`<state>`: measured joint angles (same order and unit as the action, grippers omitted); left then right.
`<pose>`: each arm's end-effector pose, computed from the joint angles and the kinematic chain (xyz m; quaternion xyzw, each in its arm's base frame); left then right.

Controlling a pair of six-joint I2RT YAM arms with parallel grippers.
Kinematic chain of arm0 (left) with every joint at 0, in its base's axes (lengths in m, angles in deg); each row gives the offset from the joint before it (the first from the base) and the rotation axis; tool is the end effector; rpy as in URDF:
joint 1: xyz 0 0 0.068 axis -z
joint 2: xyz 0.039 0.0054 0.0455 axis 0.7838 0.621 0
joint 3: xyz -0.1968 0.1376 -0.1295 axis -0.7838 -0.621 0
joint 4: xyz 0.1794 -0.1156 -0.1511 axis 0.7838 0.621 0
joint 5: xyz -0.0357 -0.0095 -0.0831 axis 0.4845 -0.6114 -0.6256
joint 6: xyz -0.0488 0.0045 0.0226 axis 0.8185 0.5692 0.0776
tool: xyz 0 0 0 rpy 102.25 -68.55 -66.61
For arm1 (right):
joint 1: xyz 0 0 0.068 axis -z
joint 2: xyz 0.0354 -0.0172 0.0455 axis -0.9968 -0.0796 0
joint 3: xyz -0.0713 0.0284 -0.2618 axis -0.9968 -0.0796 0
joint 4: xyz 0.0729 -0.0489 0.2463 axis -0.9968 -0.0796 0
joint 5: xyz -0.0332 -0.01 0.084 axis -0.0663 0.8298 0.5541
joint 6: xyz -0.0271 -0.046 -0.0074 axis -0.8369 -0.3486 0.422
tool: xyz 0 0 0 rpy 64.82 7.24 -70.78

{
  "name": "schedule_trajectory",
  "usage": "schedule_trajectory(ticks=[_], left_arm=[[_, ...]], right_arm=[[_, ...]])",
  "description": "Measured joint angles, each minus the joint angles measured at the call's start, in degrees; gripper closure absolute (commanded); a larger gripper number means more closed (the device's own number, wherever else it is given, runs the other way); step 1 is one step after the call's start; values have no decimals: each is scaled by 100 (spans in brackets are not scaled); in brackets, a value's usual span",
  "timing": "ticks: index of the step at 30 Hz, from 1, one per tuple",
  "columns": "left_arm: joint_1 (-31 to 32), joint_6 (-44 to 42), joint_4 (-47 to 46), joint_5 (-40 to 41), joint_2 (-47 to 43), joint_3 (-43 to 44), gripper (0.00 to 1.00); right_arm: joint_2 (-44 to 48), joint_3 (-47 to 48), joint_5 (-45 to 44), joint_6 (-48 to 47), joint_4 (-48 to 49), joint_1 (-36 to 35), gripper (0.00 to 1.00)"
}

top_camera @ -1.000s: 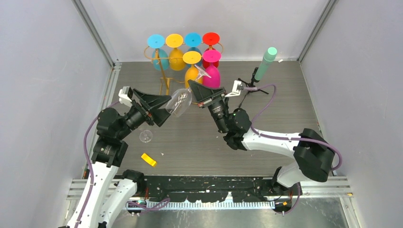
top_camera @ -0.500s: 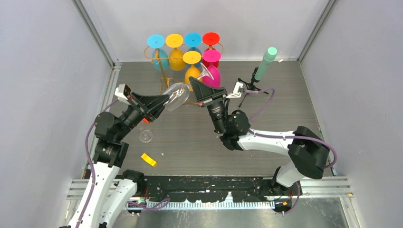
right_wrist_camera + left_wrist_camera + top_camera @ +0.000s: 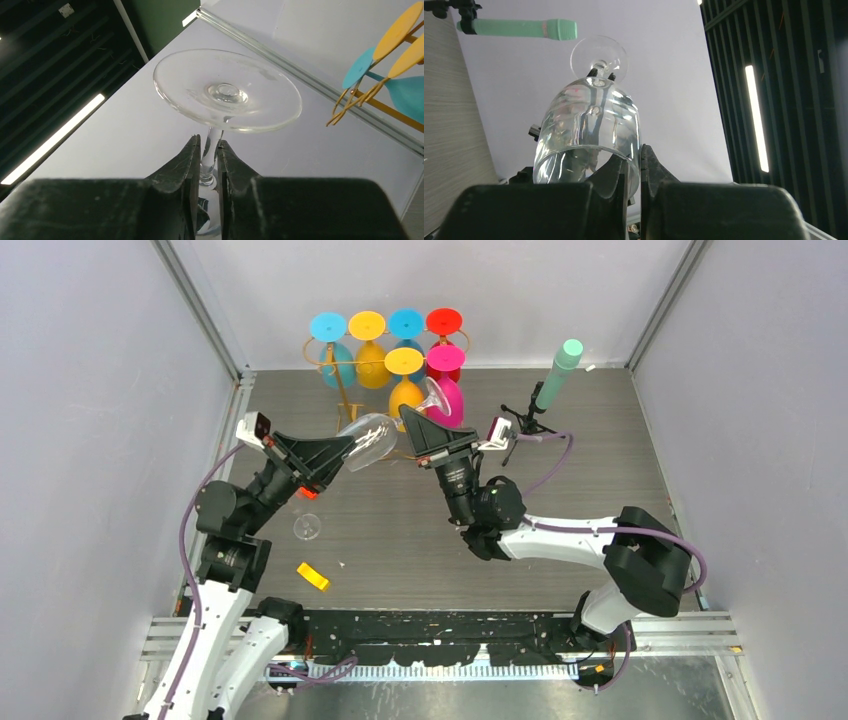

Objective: Take the wine glass off the wine glass rack

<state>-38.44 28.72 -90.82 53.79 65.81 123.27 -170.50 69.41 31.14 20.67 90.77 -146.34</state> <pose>0.1345 -0.0500 0.3943 -0.2305 0.5502 -0.7437 0.3018 0.1678 0.2667 0.3522 0.1931 0.3822 0.6902 0.5833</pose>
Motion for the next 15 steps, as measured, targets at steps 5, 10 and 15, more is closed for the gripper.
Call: schedule_trajectory(ticks=[5, 10, 15], left_arm=[[2, -221, 22, 140, 50, 2, 100], [4, -385, 4, 254, 138, 2, 100], [2, -584, 13, 391, 234, 2, 100]], right_arm=[[0, -175, 90, -114, -173, -35, 53], [0, -275, 85, -166, -236, -35, 43], [17, -376, 151, -153, -240, -55, 26]])
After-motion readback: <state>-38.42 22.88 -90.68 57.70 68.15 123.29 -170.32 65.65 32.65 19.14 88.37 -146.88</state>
